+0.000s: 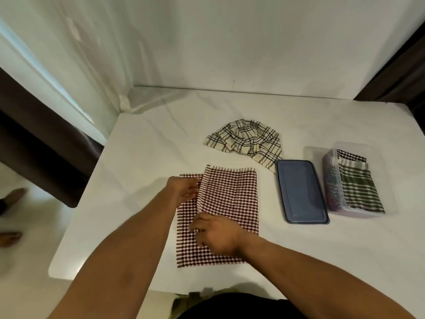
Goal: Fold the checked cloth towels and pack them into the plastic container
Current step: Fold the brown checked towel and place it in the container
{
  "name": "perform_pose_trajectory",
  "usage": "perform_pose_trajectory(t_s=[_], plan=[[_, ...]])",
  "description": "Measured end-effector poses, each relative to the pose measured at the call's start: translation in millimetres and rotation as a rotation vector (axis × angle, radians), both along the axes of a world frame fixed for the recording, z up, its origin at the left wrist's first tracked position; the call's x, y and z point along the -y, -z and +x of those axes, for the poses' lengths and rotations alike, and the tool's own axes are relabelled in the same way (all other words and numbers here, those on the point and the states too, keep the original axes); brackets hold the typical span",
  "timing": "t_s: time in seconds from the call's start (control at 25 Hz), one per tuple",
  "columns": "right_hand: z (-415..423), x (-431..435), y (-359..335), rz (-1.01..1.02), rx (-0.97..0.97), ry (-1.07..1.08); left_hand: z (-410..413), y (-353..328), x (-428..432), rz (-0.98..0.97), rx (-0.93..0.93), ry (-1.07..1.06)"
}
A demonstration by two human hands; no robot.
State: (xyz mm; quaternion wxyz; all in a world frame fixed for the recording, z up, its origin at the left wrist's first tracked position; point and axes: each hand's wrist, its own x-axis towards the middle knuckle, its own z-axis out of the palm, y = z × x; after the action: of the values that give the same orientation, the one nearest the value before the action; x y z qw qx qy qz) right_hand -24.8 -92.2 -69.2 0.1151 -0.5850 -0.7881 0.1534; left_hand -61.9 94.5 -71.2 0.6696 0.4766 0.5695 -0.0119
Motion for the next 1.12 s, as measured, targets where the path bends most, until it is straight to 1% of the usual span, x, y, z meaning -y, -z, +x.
perform_pose_trajectory(t_s=[0.08, 0.12, 0.2, 0.28, 0.36, 0.44, 0.48, 0.52, 0.6, 0.68, 0.76, 0.84, 0.92, 1.04, 1.12], plan=[[0, -2, 2, 0.032, 0.001, -0.053, 6, 7, -4, 0.025, -0.091, 0.056], [1, -3, 3, 0.041, -0.004, -0.079, 8, 10, -6, 0.073, -0.161, 0.127], [2, -6, 3, 0.048, -0.027, -0.135, 12, 22, -10, 0.144, -0.242, 0.249], [4, -8, 4, 0.069, -0.041, -0.188, 16, 30, -9, 0.143, -0.238, 0.264], [7, -5, 10, 0.087, -0.042, -0.243, 22, 23, -5, 0.17, -0.203, 0.312], [14, 2, 16, 0.031, -0.001, -0.302, 21, 20, -4, 0.221, -0.127, 0.248], [18, 5, 18, 0.005, 0.016, -0.295, 16, 21, -5, 0.242, -0.1, 0.192], [22, 6, 18, -0.001, 0.015, -0.216, 10, 22, -7, 0.251, -0.088, 0.141], [36, 1, 19, -0.027, -0.008, 0.135, -4, 29, -10, 0.264, -0.127, 0.107], [59, -11, 22, -0.067, 0.026, 0.493, -14, 34, -13, 0.326, -0.248, 0.195], [83, -20, 28, -0.137, 0.049, 0.71, -18, 36, -14, 0.425, -0.35, 0.324], [105, -28, 33, -0.195, 0.036, 0.818, -19, 33, -14, 0.455, -0.334, 0.339], [121, -37, 36, -0.297, -0.022, 0.848, -20, 34, -19, 0.456, -0.329, 0.304], [132, -54, 41, -0.41, -0.122, 0.835, -22, 39, -26, 0.619, -0.462, 0.39], [134, -64, 44, -0.44, -0.117, 0.875, -22, 43, -28, 0.68, -0.483, 0.434]])
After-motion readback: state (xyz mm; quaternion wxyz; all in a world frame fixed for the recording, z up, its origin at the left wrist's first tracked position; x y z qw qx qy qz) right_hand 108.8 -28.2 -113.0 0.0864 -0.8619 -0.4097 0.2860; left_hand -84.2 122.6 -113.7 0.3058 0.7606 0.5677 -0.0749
